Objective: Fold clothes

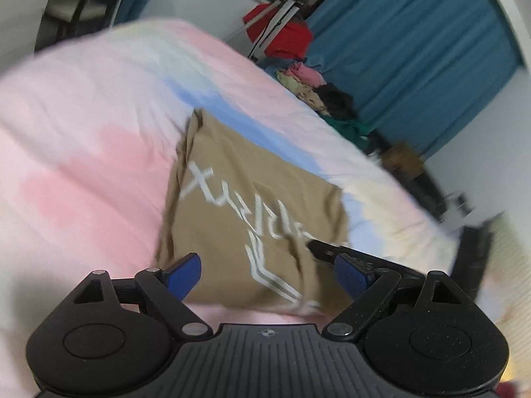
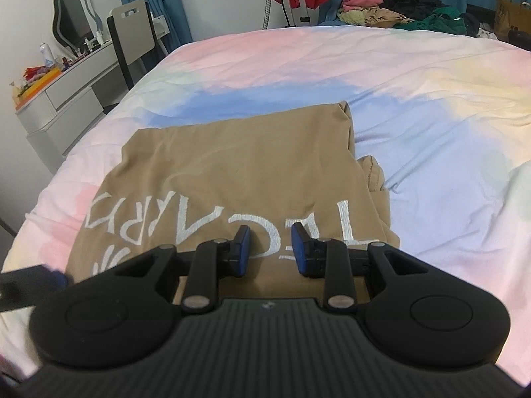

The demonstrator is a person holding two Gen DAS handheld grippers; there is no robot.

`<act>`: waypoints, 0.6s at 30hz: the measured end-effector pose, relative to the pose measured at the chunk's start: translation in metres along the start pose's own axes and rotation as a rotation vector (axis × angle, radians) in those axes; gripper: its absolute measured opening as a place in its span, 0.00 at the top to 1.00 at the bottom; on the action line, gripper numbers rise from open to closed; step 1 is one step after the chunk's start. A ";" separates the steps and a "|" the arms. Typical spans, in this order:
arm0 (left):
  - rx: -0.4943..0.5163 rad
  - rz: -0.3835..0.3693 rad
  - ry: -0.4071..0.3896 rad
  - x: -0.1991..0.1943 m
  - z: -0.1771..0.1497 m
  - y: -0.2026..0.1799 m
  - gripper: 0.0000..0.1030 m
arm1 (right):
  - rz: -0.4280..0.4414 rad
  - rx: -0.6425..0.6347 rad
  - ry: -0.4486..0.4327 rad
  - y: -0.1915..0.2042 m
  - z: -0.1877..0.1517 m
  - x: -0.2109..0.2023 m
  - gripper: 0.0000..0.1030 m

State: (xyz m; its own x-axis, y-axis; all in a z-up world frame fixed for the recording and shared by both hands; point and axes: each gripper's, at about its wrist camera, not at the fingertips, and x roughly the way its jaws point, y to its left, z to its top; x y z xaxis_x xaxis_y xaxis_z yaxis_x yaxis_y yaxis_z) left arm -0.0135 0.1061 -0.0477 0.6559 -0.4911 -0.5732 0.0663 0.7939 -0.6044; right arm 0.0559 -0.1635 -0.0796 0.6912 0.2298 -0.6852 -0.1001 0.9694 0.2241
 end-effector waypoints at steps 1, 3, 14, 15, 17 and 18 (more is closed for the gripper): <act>-0.028 -0.017 0.019 0.001 -0.001 0.004 0.13 | 0.000 0.001 0.001 -0.001 0.000 0.000 0.70; -0.082 -0.048 0.057 0.003 -0.004 0.011 0.14 | 0.000 0.004 0.003 -0.001 0.001 0.001 0.70; -0.210 -0.002 0.069 0.043 -0.001 0.040 0.14 | -0.010 -0.011 0.006 0.001 0.002 0.002 0.70; -0.210 -0.017 0.049 0.042 0.000 0.040 0.15 | -0.011 -0.012 0.006 0.001 0.002 0.002 0.70; -0.203 -0.059 0.008 0.038 0.000 0.038 0.21 | -0.011 -0.010 0.005 0.000 0.001 0.001 0.70; -0.197 -0.084 -0.012 0.035 0.000 0.037 0.22 | -0.010 -0.008 0.005 0.000 0.001 0.001 0.70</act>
State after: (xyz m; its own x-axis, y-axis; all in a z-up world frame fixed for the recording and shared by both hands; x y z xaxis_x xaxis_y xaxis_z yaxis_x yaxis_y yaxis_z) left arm 0.0123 0.1180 -0.0897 0.6634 -0.5475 -0.5100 -0.0261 0.6642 -0.7471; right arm 0.0575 -0.1634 -0.0793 0.6886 0.2208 -0.6908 -0.0991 0.9722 0.2119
